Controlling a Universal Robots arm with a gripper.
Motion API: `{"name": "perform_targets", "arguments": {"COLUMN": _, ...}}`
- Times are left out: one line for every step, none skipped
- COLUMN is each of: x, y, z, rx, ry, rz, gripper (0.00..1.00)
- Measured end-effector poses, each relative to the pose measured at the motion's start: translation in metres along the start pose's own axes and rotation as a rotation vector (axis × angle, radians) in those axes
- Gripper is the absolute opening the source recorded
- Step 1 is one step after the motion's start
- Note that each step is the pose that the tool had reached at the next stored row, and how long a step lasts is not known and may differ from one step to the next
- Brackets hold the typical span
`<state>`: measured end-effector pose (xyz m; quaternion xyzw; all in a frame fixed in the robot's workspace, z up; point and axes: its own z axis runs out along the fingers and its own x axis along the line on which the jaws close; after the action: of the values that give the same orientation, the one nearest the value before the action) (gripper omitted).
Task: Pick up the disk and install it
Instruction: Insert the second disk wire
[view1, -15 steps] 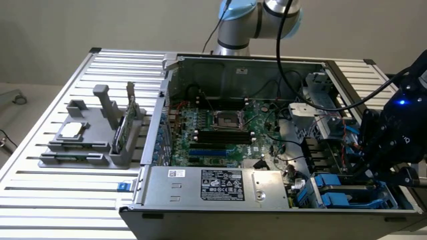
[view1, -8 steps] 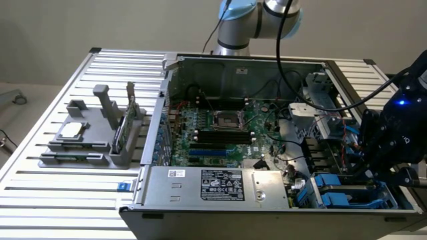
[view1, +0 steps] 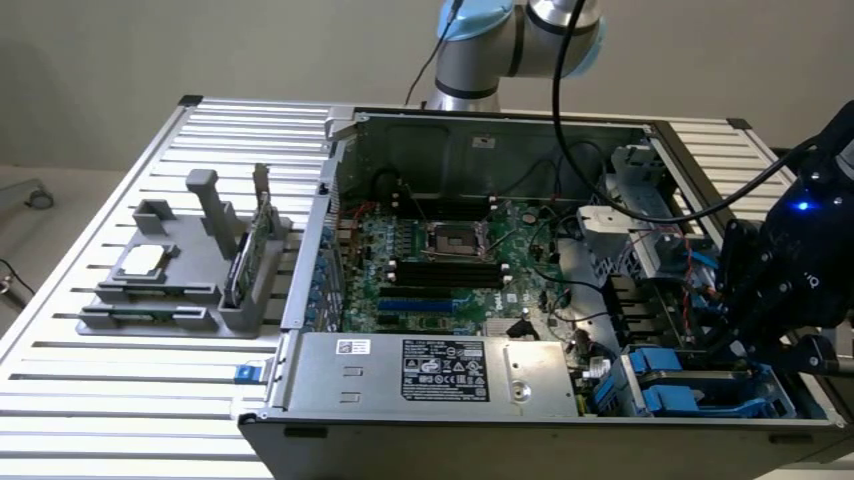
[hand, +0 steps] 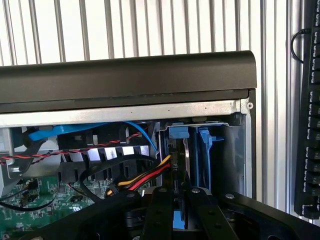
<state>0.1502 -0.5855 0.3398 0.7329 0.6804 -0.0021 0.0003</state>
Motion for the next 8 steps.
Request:
{"name": "perform_targets", "arguments": {"x": 0.0, "y": 0.0, "z": 0.0, "rx": 0.0, "ry": -0.0002, "rz": 0.0, "gripper": 0.16}}
{"name": "perform_targets", "arguments": {"x": 0.0001, "y": 0.0, "z": 0.0, "rx": -0.0001, "ry": -0.0005, "rz": 0.0, "gripper": 0.16}}
{"name": "perform_targets", "arguments": {"x": 0.0001, "y": 0.0, "z": 0.0, "rx": -0.0001, "ry": -0.0007, "rz": 0.0, "gripper": 0.16}}
{"name": "perform_targets", "arguments": {"x": 0.0001, "y": 0.0, "z": 0.0, "rx": -0.0001, "ry": -0.0008, "rz": 0.0, "gripper": 0.16}}
{"name": "perform_targets", "arguments": {"x": 0.0002, "y": 0.0, "z": 0.0, "rx": -0.0001, "ry": -0.0009, "rz": 0.0, "gripper": 0.16}}
{"name": "perform_targets", "arguments": {"x": 0.0003, "y": 0.0, "z": 0.0001, "rx": -0.0001, "ry": -0.001, "rz": 0.0, "gripper": 0.16}}
{"name": "perform_targets", "arguments": {"x": 0.0004, "y": 0.0, "z": 0.0001, "rx": 0.0, "ry": -0.0009, "rz": 0.0, "gripper": 0.16}}
{"name": "perform_targets", "arguments": {"x": 0.0005, "y": 0.0, "z": 0.0001, "rx": -0.0001, "ry": -0.0011, "rz": 0.0, "gripper": 0.16}}
